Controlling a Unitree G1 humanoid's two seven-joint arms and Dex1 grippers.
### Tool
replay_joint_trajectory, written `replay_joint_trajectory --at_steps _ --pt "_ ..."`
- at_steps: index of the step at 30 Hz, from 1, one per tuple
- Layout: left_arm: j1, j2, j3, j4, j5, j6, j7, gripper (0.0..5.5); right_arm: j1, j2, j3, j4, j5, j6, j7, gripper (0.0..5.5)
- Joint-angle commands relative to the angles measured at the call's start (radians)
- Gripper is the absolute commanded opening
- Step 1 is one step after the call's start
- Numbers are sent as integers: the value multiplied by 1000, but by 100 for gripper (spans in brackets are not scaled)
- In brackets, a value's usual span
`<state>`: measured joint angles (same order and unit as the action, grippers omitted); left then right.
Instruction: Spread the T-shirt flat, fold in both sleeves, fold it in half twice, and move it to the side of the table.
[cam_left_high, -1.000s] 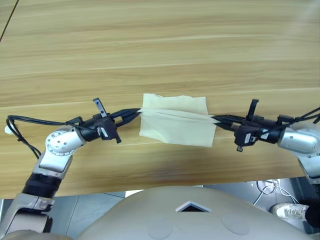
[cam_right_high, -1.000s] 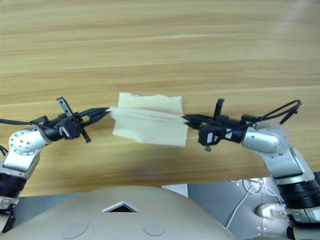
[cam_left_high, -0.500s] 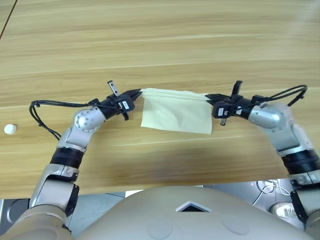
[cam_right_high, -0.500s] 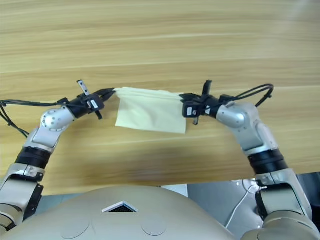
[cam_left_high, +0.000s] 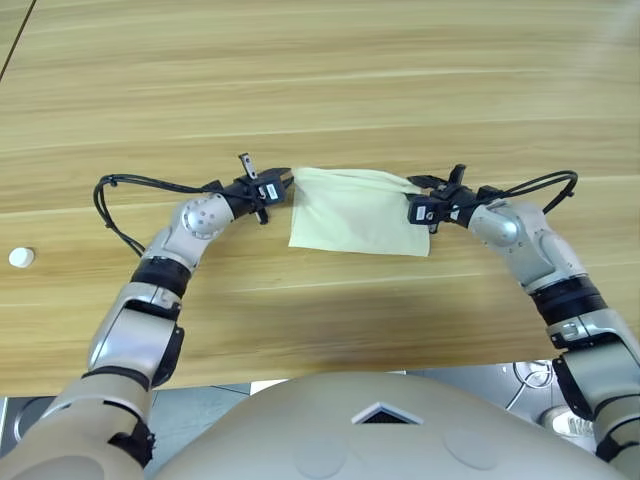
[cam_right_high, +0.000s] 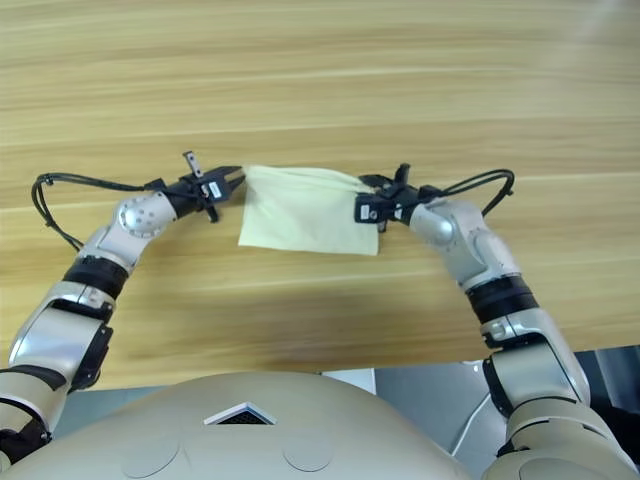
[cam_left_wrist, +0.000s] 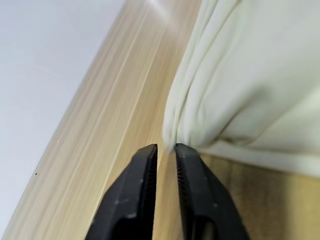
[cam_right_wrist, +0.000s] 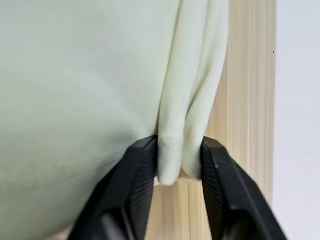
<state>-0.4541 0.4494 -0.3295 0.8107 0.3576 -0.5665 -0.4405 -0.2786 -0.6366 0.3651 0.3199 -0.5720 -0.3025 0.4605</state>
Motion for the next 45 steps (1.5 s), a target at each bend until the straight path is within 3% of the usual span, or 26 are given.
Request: replay_joint_trajectory --at_steps 1,9,12,15,19,24,31,39,45 --pt "-38 -23 21 78 -28 32 -14 158 20 18 -85 9 129 70 33 224" --pt "-123 -111 245 88 -313 160 -47 280 -61 162 -336 79 618 283 173 359" --pt "-72 -122 241 18 -322 126 -50 340 -91 217 -410 63 773 365 215 426" --pt "49 -95 184 -143 -282 87 -94 394 -91 247 -378 -6 774 340 225 484" --pt "227 3 72 -368 -176 44 -189 451 -107 285 -231 -12 616 259 188 540" --pt "285 40 74 -488 -144 93 -177 540 -169 330 -115 76 470 204 140 540" --pt "253 44 27 -436 42 147 -47 540 -249 398 -15 220 337 155 67 540" --pt "278 116 -126 -344 283 148 49 540 -288 468 25 262 313 139 61 540" --pt "344 170 -178 -428 305 148 35 540 -387 477 16 519 267 113 -34 540"
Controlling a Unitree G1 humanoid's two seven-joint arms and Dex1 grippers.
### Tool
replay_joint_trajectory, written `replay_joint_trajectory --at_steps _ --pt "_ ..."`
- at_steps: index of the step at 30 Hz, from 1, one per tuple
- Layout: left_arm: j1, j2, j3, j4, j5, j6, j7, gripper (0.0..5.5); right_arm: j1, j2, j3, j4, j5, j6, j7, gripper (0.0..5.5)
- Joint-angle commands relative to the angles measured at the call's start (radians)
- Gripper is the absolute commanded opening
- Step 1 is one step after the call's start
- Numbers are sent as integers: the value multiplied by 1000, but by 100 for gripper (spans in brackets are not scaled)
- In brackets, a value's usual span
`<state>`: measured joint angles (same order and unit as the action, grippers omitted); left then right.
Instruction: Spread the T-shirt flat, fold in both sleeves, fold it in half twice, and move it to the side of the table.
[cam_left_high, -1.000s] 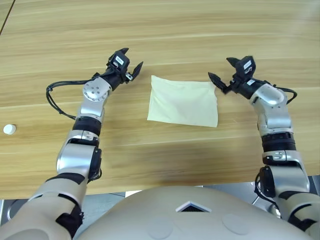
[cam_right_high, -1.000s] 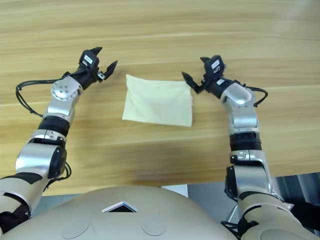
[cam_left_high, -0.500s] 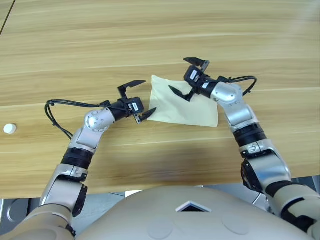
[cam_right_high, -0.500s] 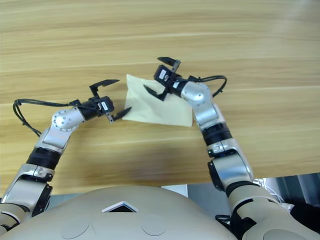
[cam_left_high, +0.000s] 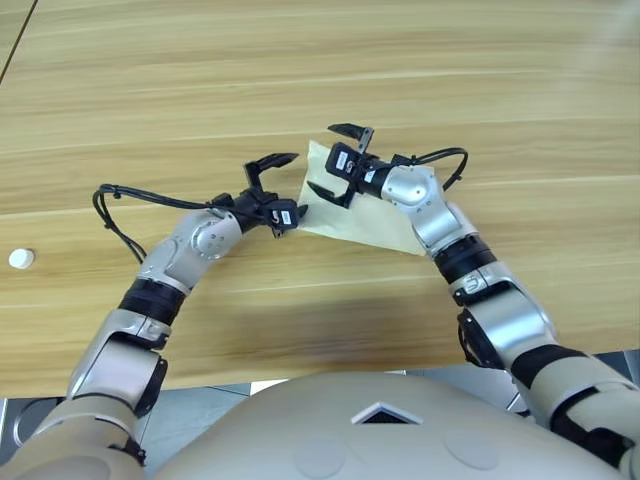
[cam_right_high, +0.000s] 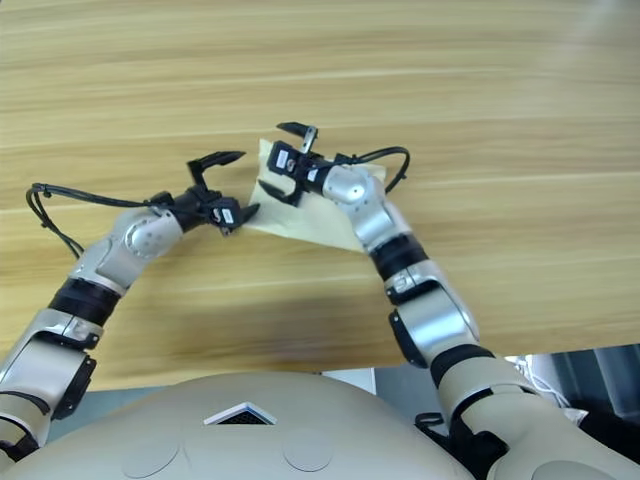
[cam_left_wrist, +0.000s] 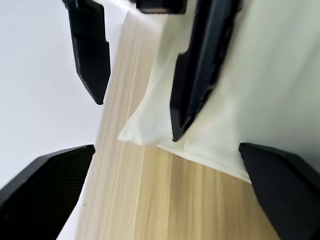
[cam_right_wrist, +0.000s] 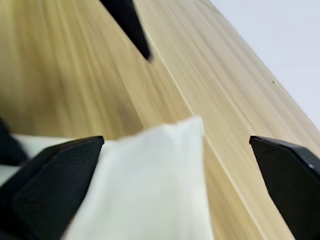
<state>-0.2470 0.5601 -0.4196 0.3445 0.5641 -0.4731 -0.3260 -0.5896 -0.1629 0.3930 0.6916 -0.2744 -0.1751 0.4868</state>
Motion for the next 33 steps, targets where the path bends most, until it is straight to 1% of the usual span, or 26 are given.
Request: replay_joint_trajectory --at_steps 1,4,6,12,14,17,19,21,23,26,31,33 --pt "140 65 -86 31 99 62 -76 540 -101 3 -15 214 -38 -23 -86 540" --pt "146 77 -82 25 94 74 -67 540 -162 4 -23 376 -53 -48 -146 540" --pt "155 82 -79 21 86 79 -68 540 -193 8 -33 442 -49 -69 -167 540" --pt "156 75 -80 45 70 75 -60 540 -268 15 -145 527 30 -123 -222 540" --pt "154 69 -76 48 57 71 -60 540 -267 20 -199 506 87 -173 -168 540" --pt "149 73 -68 56 41 68 -59 540 -234 33 -273 420 209 -243 18 540" --pt "146 88 -60 57 25 55 -64 540 -211 34 -316 351 294 -249 138 540" --pt "160 119 -52 38 -8 18 -86 540 -203 25 -332 332 314 -248 169 540" --pt "189 165 -34 -5 -99 -49 -133 540 -197 16 -336 339 307 -245 164 540" --pt "211 220 34 -58 -357 -150 -230 540 -170 7 -328 337 288 -256 175 540" --pt "249 266 86 -112 -619 -243 -399 540 -114 -6 -278 312 241 -289 215 540" --pt "245 252 111 -100 -649 -254 -418 540 -65 -14 -237 278 216 -324 265 540"
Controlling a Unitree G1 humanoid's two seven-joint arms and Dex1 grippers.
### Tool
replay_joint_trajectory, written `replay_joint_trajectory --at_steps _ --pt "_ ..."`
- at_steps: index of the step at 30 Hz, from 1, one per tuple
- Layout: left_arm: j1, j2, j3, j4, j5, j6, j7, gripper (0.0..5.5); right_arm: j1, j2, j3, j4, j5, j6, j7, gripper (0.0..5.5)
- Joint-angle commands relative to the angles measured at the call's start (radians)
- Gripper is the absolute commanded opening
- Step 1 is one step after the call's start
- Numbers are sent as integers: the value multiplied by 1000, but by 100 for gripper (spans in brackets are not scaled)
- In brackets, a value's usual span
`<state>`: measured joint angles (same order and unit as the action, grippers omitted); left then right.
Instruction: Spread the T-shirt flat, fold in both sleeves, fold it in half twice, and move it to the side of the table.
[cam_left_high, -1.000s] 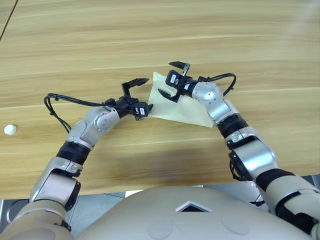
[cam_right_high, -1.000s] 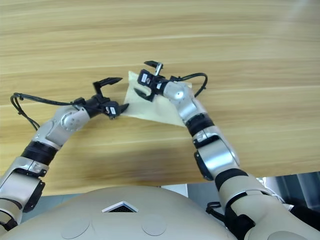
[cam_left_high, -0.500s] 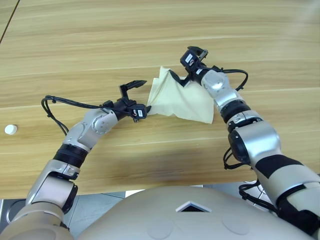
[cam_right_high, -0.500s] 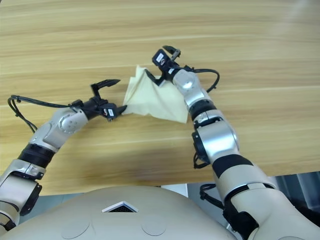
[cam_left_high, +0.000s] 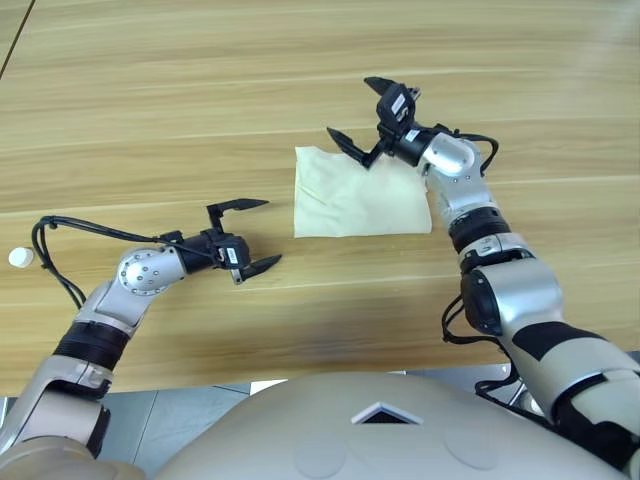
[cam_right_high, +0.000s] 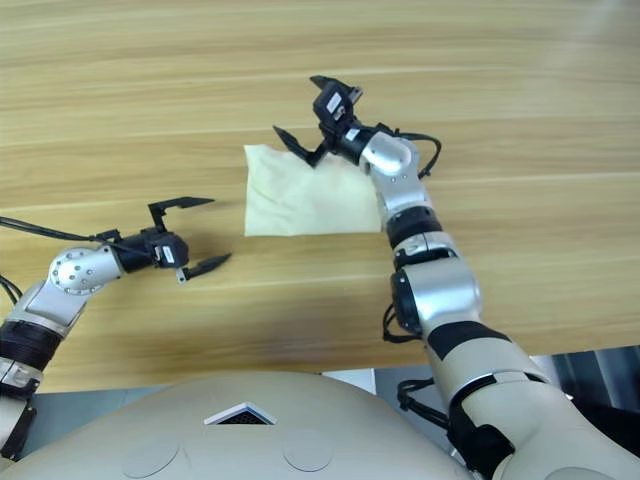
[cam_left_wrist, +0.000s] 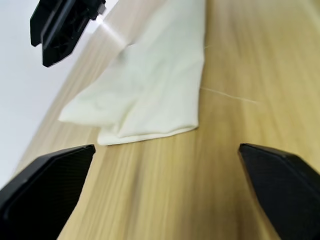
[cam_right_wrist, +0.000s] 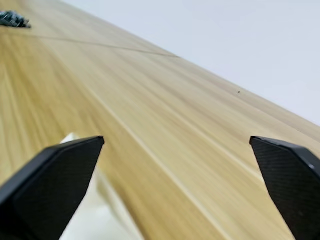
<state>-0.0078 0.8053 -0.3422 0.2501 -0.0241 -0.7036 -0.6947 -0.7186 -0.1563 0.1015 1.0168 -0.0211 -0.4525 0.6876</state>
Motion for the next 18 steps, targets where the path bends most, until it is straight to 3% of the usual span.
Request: replay_joint_trajectory --at_steps 1,5,18 --pt "-6 -5 45 12 -50 -27 -44 540 95 -23 76 -77 -39 -64 103 540" --pt "-54 -78 69 47 -9 -19 -5 540 155 -19 108 -186 -6 -66 198 540" --pt "-158 -252 73 76 255 88 192 540 81 32 116 -134 -59 -22 61 540"
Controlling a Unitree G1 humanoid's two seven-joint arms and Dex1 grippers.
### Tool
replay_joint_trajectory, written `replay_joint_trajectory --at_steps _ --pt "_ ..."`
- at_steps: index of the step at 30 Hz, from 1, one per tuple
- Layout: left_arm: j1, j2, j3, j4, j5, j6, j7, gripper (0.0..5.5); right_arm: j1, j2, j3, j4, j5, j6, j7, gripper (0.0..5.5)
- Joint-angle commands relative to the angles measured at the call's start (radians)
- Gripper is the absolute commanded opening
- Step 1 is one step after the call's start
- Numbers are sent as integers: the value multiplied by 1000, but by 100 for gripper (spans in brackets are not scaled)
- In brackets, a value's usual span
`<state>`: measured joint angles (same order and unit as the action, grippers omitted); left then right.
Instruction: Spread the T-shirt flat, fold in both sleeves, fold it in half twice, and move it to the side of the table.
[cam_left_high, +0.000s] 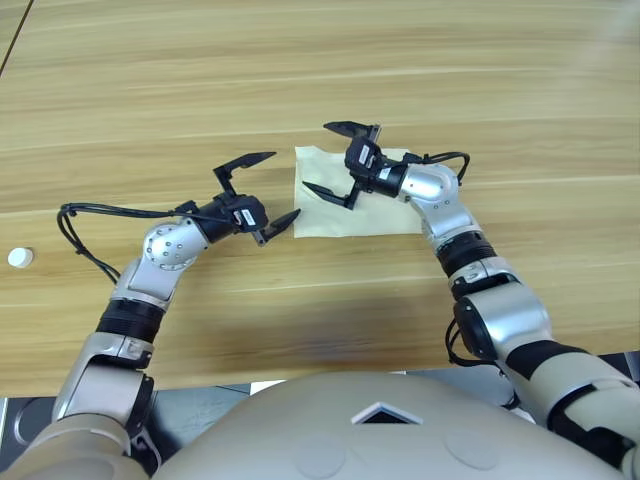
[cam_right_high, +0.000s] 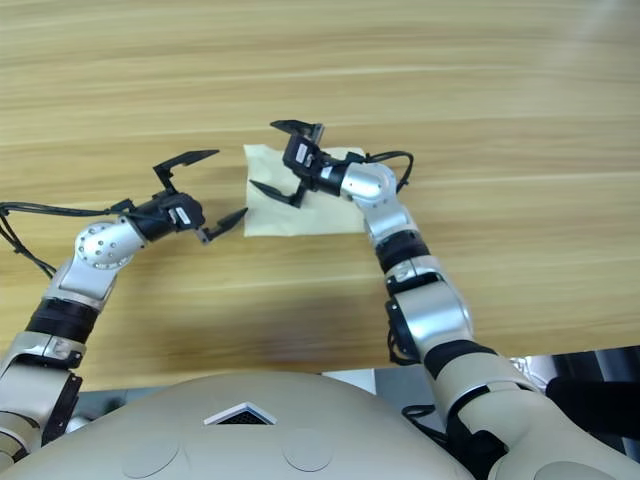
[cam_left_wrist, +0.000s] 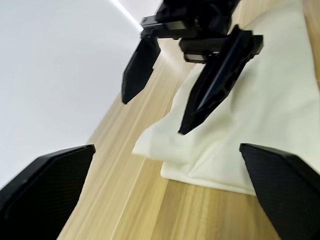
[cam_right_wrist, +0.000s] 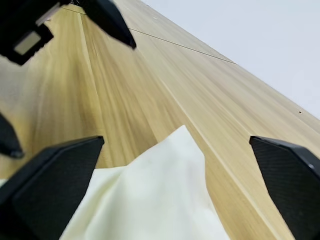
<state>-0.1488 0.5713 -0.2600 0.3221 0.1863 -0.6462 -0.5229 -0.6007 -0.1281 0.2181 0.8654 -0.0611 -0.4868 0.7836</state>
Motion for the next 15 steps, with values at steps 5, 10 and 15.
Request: replay_joint_trajectory --at_steps 5,10,15 --pt "-27 -20 -68 65 203 46 59 540 -84 8 -5 66 -45 25 -127 540" --pt "-18 10 -171 88 387 64 82 540 -110 15 28 118 -103 17 -178 540" --pt "-11 55 -225 70 481 75 92 540 -127 21 55 152 -149 14 -209 540"
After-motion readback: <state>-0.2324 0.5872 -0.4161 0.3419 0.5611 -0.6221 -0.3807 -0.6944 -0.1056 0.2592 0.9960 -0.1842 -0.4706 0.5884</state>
